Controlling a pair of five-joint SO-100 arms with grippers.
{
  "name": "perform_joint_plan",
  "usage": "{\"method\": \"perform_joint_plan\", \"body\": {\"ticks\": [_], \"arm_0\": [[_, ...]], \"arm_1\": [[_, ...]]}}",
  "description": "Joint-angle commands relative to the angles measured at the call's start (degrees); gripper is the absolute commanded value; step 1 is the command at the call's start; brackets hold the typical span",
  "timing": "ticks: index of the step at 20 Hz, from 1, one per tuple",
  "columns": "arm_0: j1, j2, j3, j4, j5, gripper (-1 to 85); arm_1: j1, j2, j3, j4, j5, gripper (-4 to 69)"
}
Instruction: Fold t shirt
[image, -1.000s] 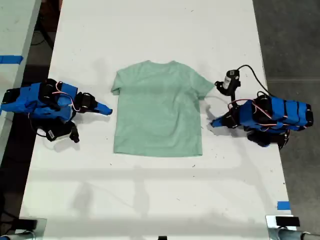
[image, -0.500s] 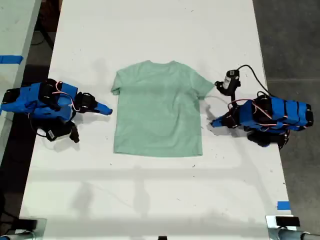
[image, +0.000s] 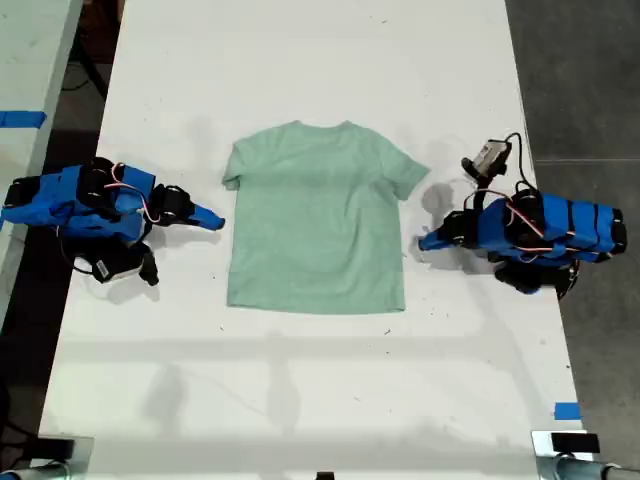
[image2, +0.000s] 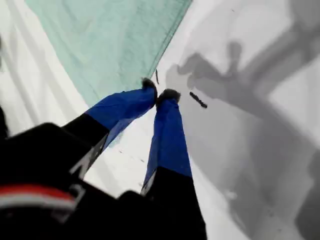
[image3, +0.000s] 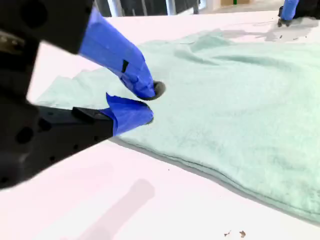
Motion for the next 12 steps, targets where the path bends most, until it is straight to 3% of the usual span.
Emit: {"method": "perform_joint_plan", "body": {"ticks": [1, 2, 3, 4, 5, 7, 9, 12], "arm_0": [[0.2, 0.4, 0.4, 0.1, 0.3, 3.9], [0.2, 0.4, 0.4, 0.1, 0.3, 3.9], [0.2, 0.4, 0.4, 0.1, 0.3, 3.9], [0.2, 0.4, 0.4, 0.1, 0.3, 3.9], [0.2, 0.4, 0.4, 0.1, 0.3, 3.9], [0.2, 0.4, 0.4, 0.1, 0.3, 3.9], [0.2, 0.4, 0.4, 0.1, 0.3, 3.9], [0.1, 0.4, 0.4, 0.1, 0.3, 3.9]], "arm_1": [[-4.3, 0.5, 3.4, -2.0, 19.9, 9.3], [-6.2, 0.5, 3.1, -4.1, 11.0, 12.6], [-1.9, 0.5, 2.8, -7.8, 6.4, 9.3], [4.3, 0.4, 2.2, -14.5, -4.2, 9.3], [8.6, -1.9, -1.4, -14.9, -9.5, 12.6], [22.1, -25.0, -19.4, -5.3, -17.6, 16.8], [31.9, -49.2, -35.3, -1.3, -26.3, 20.2], [45.3, -65.6, -42.6, -4.7, -34.4, 23.5]]}}
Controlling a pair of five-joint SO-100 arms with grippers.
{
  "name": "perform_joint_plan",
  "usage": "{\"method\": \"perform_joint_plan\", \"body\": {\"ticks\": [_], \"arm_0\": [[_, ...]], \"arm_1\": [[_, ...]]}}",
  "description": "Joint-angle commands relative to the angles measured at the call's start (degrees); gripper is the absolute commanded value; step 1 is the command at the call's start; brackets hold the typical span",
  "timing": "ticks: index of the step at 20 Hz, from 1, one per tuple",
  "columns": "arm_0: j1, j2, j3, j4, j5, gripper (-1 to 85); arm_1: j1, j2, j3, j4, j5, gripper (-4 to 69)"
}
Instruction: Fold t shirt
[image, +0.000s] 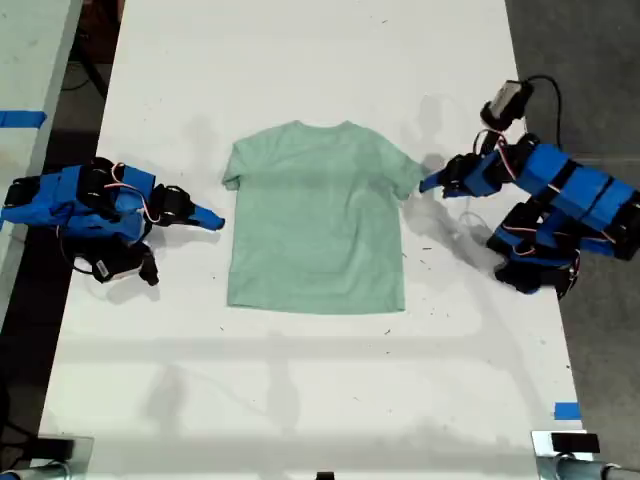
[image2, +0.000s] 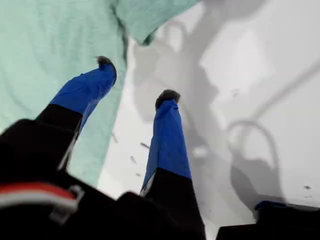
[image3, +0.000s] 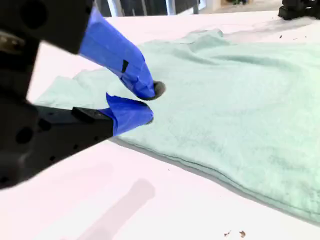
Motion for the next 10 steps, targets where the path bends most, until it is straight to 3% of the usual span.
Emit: {"method": "perform_joint_plan", "body": {"ticks": [1, 3, 10], "arm_0": [[0.1, 0.4, 0.4, 0.1, 0.3, 3.9], [0.2, 0.4, 0.4, 0.1, 0.3, 3.9], [0.2, 0.4, 0.4, 0.1, 0.3, 3.9]], "arm_1": [[9.5, -16.3, -10.2, -3.0, -6.0, 29.4], [10.4, -25.2, -14.7, -5.6, -6.5, 33.5], [9.1, -34.5, -11.3, -27.6, -2.5, 30.9]]}}
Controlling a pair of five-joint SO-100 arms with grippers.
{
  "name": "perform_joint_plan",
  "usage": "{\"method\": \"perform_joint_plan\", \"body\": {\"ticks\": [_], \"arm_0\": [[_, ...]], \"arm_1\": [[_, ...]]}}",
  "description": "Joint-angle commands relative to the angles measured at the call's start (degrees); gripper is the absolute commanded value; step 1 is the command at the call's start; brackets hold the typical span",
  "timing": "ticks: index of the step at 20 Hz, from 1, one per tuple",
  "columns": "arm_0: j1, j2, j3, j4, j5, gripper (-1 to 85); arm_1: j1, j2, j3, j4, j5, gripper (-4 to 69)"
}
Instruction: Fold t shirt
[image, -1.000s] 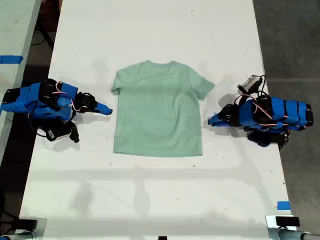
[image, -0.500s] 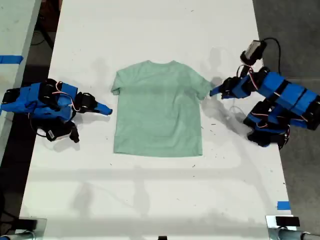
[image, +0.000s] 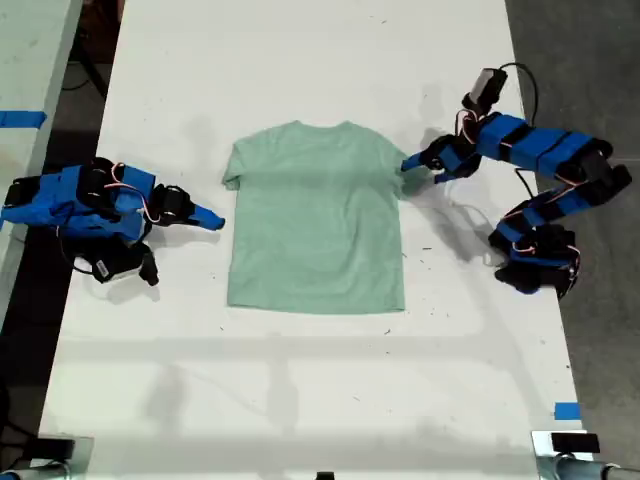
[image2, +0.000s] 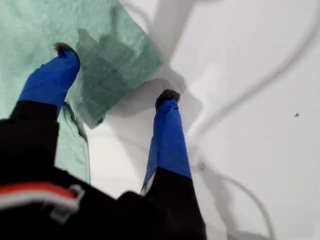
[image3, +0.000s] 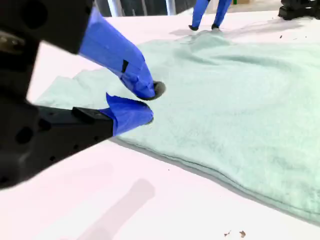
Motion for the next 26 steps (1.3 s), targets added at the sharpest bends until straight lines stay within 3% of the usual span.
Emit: {"method": "perform_joint_plan", "body": {"ticks": [1, 4, 8, 11, 20, 26], "arm_0": [[0.2, 0.4, 0.4, 0.1, 0.3, 3.9], [0.2, 0.4, 0.4, 0.1, 0.3, 3.9], [0.2, 0.4, 0.4, 0.1, 0.3, 3.9], [0.2, 0.4, 0.4, 0.1, 0.3, 3.9], [0.2, 0.4, 0.4, 0.1, 0.3, 3.9], [0.2, 0.4, 0.4, 0.1, 0.3, 3.9]], "arm_1": [[-0.4, -0.9, 0.4, -10.0, 1.9, 29.9], [0.3, -7.2, 0.5, -15.8, 3.0, 27.4], [0.6, -9.9, -0.8, -15.6, 3.7, 24.2], [0.5, -9.7, -1.4, -14.5, 3.6, 0.8], [-5.3, -7.6, -20.9, 0.5, -0.3, 0.8], [-15.2, -11.9, -37.5, 2.6, -4.7, 0.8]]}}
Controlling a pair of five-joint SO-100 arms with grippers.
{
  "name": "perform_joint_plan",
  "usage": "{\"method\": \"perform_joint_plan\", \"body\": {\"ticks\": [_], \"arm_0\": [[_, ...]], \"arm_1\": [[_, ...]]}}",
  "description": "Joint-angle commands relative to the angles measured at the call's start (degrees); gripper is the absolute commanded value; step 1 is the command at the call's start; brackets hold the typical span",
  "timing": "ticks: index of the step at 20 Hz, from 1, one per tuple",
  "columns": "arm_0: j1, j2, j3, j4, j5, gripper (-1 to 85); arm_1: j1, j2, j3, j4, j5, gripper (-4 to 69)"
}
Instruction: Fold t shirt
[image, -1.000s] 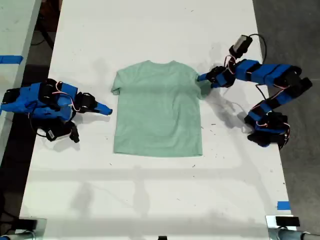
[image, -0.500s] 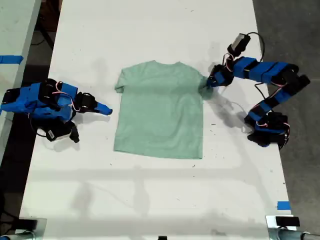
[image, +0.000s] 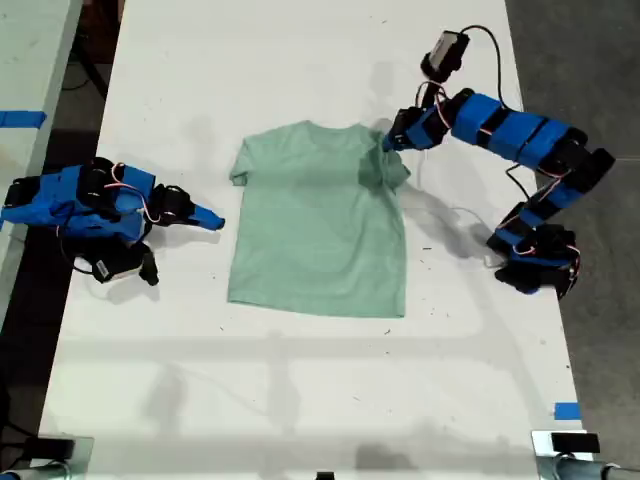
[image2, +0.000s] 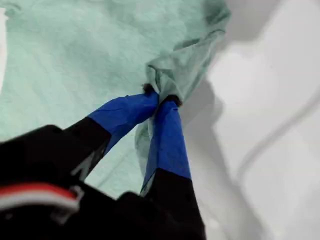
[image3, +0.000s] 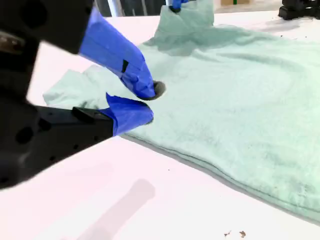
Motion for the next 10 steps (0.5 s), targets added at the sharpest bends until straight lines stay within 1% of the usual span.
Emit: {"method": "perform_joint_plan", "body": {"ticks": [1, 4, 7, 8, 9, 10], "arm_0": [[0.2, 0.4, 0.4, 0.1, 0.3, 3.9], [0.2, 0.4, 0.4, 0.1, 0.3, 3.9], [0.2, 0.4, 0.4, 0.1, 0.3, 3.9], [0.2, 0.4, 0.4, 0.1, 0.3, 3.9], [0.2, 0.4, 0.4, 0.1, 0.3, 3.9], [0.2, 0.4, 0.4, 0.1, 0.3, 3.9]], "arm_1": [[-5.7, -2.5, -10.5, -0.3, -2.5, 0.8], [-12.6, -12.6, -20.7, -0.4, -5.5, 1.2], [-16.7, -25.3, -31.2, 1.6, -7.9, 1.3], [-17.1, -28.9, -33.7, 3.2, -7.7, 5.9], [-17.1, -32.0, -35.9, 5.5, -7.6, 16.0], [-16.9, -33.7, -37.2, 7.6, -7.3, 22.5]]}}
